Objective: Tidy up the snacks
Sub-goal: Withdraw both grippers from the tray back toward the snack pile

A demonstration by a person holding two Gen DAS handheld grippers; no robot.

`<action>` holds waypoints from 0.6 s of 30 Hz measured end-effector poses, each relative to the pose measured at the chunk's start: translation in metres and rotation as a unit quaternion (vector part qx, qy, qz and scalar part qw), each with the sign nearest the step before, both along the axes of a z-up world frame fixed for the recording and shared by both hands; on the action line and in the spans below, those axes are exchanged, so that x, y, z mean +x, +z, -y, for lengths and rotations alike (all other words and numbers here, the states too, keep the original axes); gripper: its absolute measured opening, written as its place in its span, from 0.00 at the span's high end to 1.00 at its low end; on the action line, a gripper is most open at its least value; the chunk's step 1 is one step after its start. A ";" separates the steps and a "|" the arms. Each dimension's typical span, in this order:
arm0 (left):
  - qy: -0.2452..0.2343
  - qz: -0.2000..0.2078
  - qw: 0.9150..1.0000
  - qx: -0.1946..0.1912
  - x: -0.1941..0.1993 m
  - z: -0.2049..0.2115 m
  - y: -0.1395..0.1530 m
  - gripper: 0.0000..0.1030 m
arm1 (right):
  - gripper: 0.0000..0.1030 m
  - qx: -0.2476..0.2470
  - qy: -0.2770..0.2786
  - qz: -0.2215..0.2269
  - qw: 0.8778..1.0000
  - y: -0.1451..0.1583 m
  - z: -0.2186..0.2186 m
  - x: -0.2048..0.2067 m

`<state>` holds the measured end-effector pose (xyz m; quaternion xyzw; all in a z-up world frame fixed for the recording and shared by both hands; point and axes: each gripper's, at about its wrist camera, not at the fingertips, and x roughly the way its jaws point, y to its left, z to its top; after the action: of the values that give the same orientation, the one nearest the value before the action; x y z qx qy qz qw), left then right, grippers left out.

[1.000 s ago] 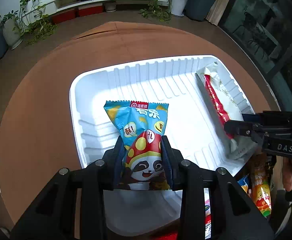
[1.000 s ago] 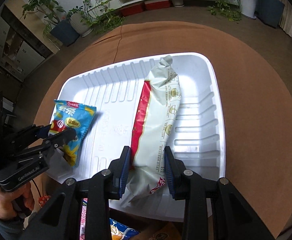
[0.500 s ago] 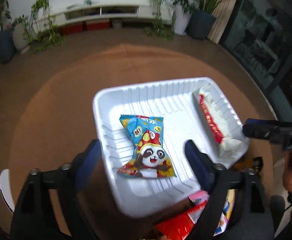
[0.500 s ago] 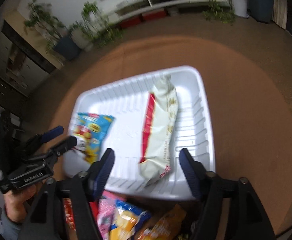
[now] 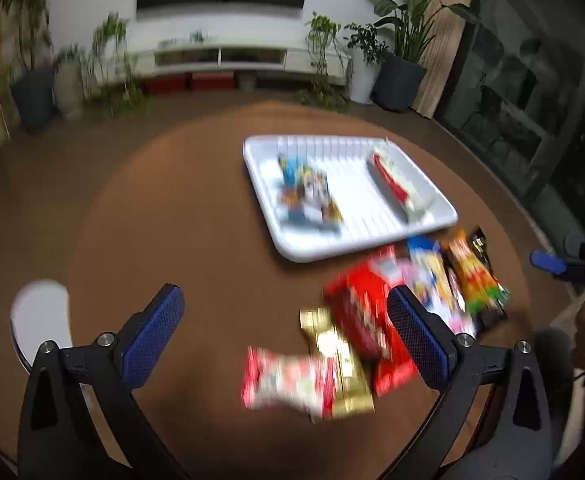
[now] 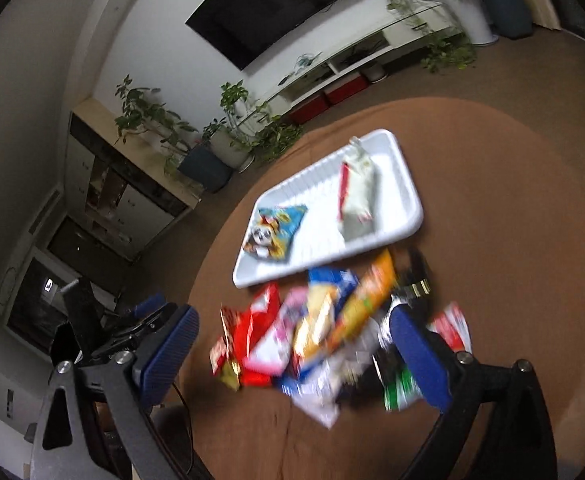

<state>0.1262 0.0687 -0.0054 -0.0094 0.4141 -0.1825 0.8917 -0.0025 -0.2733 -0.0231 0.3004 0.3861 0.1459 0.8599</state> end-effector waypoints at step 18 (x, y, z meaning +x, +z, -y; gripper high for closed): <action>-0.351 -0.012 0.915 0.198 -0.016 0.034 -0.065 0.01 | 0.09 -0.011 0.029 -0.049 0.998 -0.036 -0.019 -0.034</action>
<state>0.1101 0.0347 -0.0707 0.3111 0.4287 -0.3978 0.7491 -0.0369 -0.2546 -0.0590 0.2867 0.4377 0.1517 0.8386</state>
